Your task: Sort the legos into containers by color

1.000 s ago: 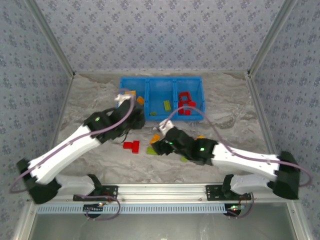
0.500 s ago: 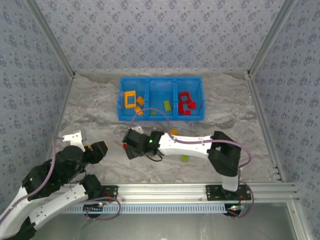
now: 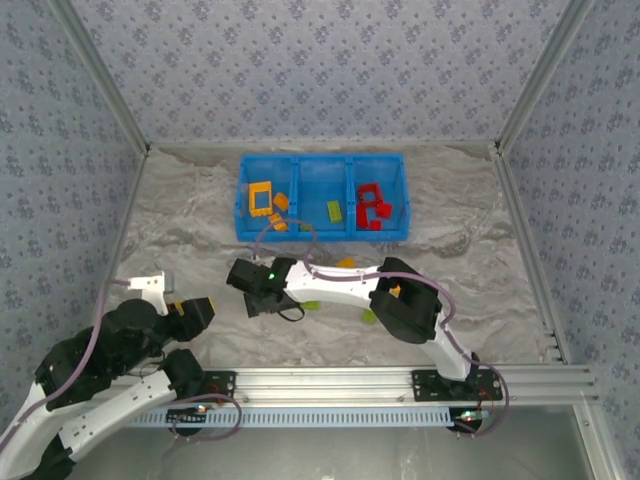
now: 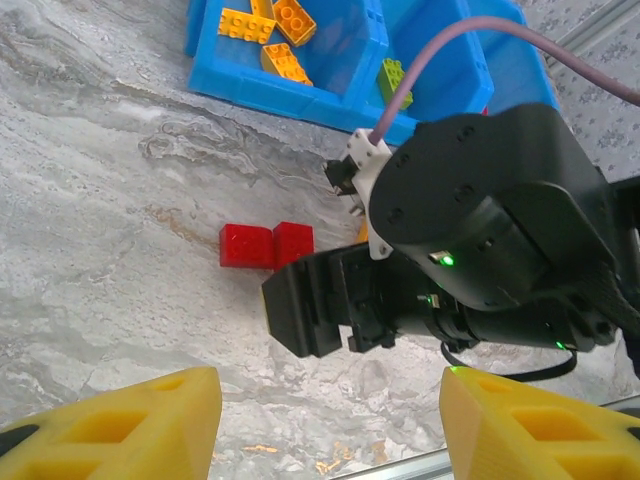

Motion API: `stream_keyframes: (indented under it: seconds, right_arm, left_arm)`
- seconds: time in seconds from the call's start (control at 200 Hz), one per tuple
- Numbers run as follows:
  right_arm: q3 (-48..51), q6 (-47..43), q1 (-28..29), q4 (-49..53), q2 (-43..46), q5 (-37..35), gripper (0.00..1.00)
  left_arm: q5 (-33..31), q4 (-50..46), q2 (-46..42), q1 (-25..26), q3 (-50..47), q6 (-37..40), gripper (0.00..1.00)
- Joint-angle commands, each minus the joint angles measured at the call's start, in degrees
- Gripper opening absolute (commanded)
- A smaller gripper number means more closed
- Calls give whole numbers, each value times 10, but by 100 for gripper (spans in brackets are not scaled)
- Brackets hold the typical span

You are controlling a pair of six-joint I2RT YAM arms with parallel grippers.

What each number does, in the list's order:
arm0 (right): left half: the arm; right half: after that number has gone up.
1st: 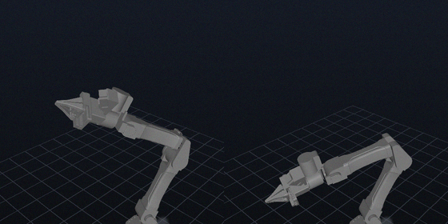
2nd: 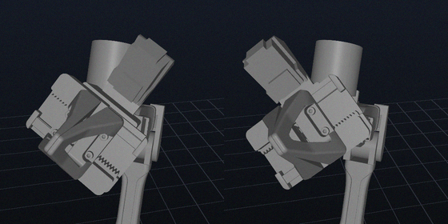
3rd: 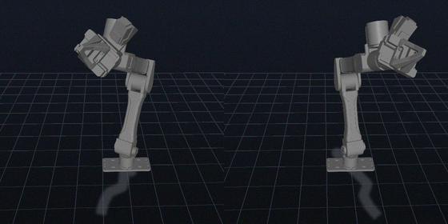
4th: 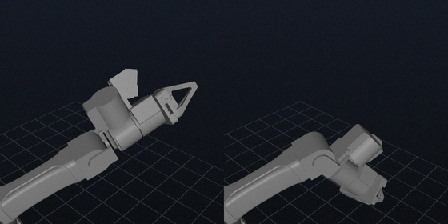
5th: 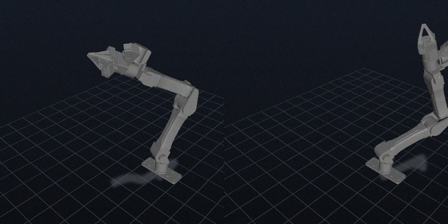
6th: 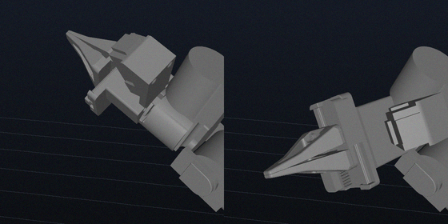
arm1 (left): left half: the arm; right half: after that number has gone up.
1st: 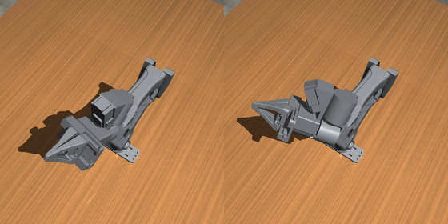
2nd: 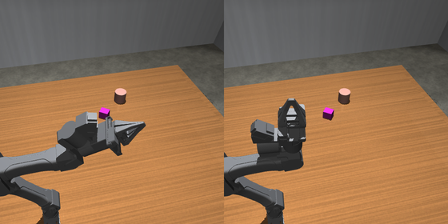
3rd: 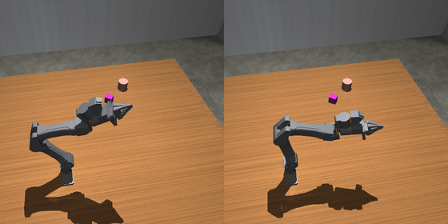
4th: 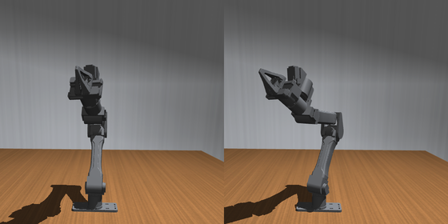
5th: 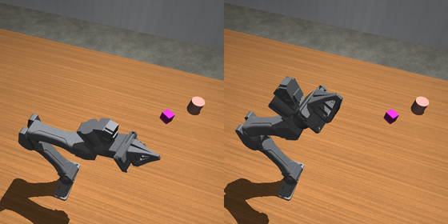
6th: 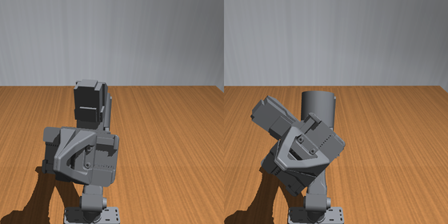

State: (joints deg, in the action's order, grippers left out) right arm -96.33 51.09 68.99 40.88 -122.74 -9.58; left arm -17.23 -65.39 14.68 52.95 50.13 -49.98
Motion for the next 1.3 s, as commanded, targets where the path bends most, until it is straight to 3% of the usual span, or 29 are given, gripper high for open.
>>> stream_keyframes:
  seconds: [0.0, 0.15, 0.525, 0.774, 0.934, 1.104, 1.294]
  right_arm:
    - [-34, 23, -6, 34, -31, -3, 74]
    - [-48, 29, -12, 37, -54, -11, 70]
    - [-33, 30, -18, 41, -50, -41, 35]
    - [5, 25, -13, 46, 42, -127, 27]
    - [54, 16, -33, 77, 156, -204, 26]
    - [154, -23, -110, 80, 299, -233, 26]
    - [195, -146, -276, 42, 354, -89, 27]
  left_arm:
    - [14, 15, 8, 0, -3, 11, 60]
    - [19, 28, 18, 1, -3, 14, 60]
    - [22, 43, 21, 1, -10, 15, 60]
    - [31, 96, 51, 1, -19, 17, 60]
    - [68, 183, 135, 0, -1, 41, 60]
    - [95, 262, 236, 4, 29, 61, 60]
    - [60, 342, 336, 38, 65, 62, 60]
